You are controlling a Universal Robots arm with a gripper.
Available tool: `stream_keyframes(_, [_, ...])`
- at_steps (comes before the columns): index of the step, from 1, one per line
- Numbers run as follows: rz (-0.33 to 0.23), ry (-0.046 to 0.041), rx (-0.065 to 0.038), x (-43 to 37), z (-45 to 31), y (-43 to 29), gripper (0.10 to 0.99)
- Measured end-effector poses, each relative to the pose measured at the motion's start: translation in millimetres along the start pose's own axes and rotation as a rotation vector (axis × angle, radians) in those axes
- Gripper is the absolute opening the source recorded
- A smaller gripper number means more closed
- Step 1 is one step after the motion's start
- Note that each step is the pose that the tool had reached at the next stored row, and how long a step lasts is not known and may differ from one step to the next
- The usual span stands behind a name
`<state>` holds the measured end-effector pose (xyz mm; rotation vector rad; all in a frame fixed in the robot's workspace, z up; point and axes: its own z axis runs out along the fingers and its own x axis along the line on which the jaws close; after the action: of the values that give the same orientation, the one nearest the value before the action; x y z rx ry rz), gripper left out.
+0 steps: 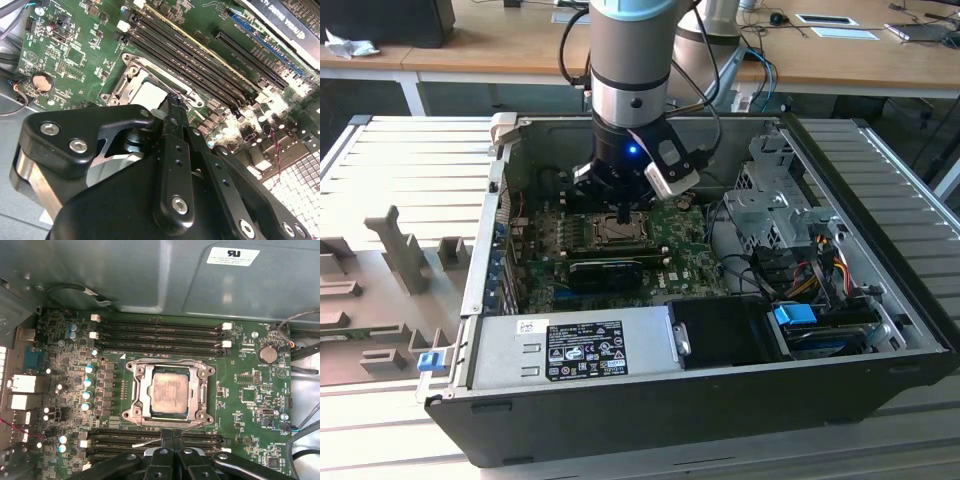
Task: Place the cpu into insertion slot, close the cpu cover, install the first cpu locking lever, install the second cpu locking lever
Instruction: 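Install the second cpu locking lever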
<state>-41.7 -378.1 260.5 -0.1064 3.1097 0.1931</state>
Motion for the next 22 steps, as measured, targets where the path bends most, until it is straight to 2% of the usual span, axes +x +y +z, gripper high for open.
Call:
stream_keyframes(1, [0.000, -0.0001, 0.000, 1.2, 0.2, -0.1, 0.106])
stream_keyframes(3, [0.001, 0.0046, 0.000, 1.8, 11.7, -3.3, 0.106])
stream_keyframes(4, [0.001, 0.0046, 0.000, 1.8, 12.9, -3.7, 0.106])
stream_keyframes(11, [0.001, 0.0062, 0.000, 1.9, 14.9, -4.2, 0.106])
stream_keyframes(17, [0.002, 0.0169, -0.004, 1.8, 16.4, -4.5, 0.106])
stream_keyframes(19, [0.004, 0.0280, -0.016, 2.0, 17.3, -5.1, 0.106])
stream_keyframes(20, [0.006, 0.0422, -0.021, 1.8, 17.7, -5.6, 0.106])
stream_keyframes(22, [0.007, 0.0482, -0.031, 2.0, 18.0, -6.9, 0.106])
